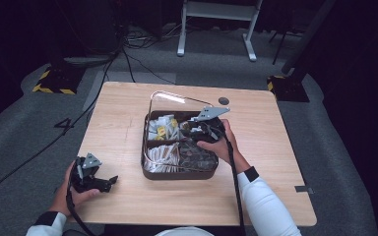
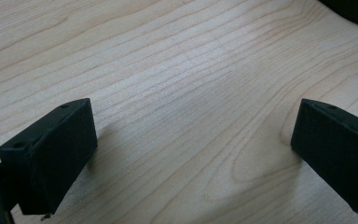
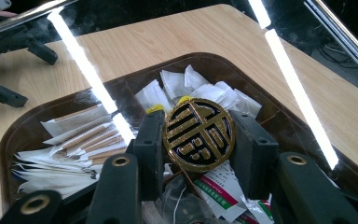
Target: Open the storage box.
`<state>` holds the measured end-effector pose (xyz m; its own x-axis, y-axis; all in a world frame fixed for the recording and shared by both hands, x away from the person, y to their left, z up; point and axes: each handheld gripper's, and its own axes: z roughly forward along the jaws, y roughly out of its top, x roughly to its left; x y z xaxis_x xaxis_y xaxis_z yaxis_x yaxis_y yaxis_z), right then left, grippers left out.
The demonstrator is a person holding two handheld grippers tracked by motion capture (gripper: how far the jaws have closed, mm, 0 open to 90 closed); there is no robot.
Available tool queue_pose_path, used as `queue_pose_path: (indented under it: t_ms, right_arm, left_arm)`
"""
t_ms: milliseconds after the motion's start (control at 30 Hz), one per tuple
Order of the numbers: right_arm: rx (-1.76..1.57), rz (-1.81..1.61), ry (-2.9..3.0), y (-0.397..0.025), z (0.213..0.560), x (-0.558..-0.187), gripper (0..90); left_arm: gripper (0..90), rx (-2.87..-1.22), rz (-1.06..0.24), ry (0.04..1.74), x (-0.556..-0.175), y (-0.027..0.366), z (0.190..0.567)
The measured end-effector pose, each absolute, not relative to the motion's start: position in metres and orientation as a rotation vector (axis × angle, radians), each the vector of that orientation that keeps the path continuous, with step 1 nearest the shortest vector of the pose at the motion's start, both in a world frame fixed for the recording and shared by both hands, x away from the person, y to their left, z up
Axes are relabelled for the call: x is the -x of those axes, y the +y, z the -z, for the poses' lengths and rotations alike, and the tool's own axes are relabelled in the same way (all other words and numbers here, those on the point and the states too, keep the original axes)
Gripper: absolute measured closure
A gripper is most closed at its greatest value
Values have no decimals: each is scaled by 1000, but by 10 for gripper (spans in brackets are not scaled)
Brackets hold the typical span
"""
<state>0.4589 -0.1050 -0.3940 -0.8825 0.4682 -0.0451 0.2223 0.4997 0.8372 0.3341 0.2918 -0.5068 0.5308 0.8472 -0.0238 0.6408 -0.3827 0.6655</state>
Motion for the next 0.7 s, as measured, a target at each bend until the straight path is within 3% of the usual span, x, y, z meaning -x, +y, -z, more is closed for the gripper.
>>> queue_pose_path:
  t_ms: [700]
  right_arm:
    - [-619,-1363,2401,-135,372,-458,588]
  left_arm:
    - [4,-2147,-428,1201,-334,292,507]
